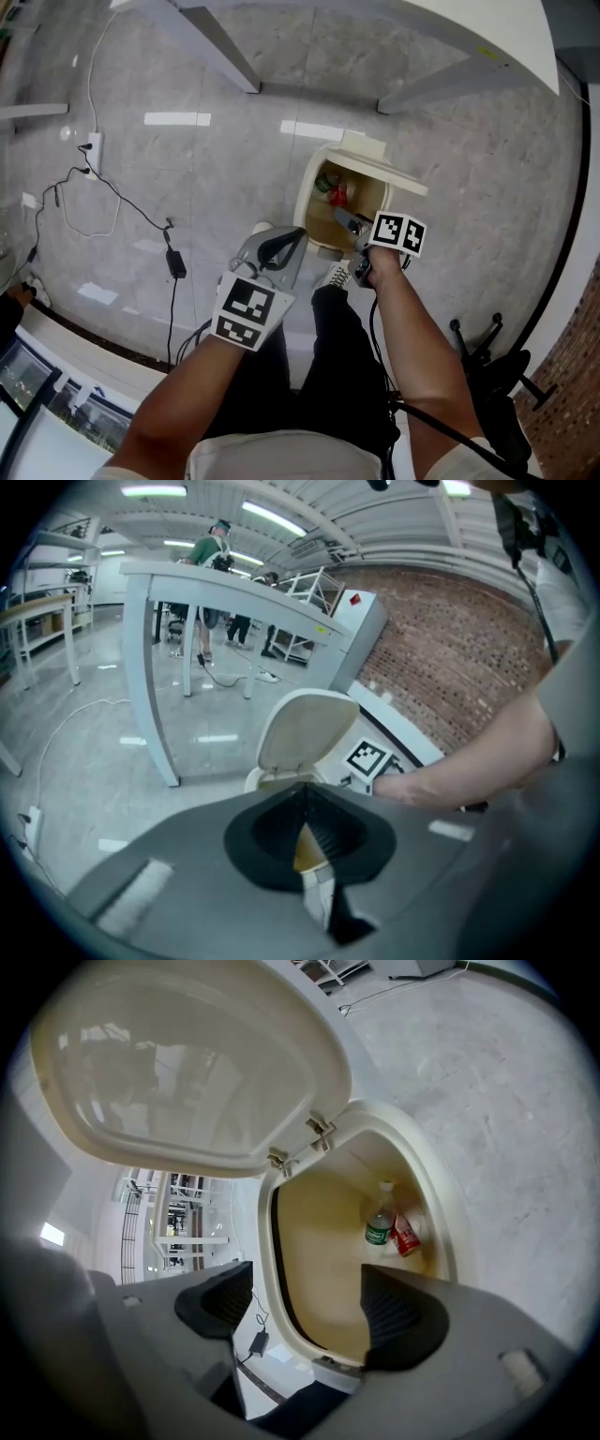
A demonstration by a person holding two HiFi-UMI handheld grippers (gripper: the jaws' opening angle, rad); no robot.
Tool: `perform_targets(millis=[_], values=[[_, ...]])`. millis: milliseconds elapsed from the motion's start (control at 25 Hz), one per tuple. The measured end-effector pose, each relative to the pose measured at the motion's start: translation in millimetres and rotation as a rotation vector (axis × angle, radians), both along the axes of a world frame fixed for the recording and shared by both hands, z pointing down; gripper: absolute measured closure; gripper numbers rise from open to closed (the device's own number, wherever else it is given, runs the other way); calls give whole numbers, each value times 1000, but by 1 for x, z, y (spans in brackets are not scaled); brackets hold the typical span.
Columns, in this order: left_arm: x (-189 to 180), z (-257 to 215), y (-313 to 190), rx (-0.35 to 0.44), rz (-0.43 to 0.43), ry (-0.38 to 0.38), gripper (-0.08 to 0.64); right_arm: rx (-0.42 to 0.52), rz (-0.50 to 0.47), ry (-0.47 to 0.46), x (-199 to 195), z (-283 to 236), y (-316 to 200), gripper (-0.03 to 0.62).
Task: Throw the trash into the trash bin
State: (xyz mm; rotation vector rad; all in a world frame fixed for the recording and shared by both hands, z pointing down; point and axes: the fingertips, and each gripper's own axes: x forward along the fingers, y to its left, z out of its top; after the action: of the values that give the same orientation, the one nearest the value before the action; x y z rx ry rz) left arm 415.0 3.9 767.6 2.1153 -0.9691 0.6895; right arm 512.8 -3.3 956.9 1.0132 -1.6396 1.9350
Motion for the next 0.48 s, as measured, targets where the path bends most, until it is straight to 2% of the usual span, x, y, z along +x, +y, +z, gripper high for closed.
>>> perform_targets(millis=[80, 160, 320, 360, 440, 480], values=[[3, 8, 2, -57, -24, 7, 552, 11, 4, -11, 0, -5, 2, 239], [6, 10, 3, -79, -27, 13, 552, 33, 4, -16, 1, -14, 2, 241], [11, -5, -2, -41, -2, 0, 552, 105, -32, -14, 1, -44, 1, 243], [12, -13, -6, -24, -4, -4, 552, 129, -40, -12, 4, -56, 1, 278], [17, -26, -7, -8, 8, -4, 552, 185, -40, -3, 12, -84, -2, 397], [20, -32, -4, -9, 22, 1, 552, 213, -34, -5, 16, -102, -3, 526]])
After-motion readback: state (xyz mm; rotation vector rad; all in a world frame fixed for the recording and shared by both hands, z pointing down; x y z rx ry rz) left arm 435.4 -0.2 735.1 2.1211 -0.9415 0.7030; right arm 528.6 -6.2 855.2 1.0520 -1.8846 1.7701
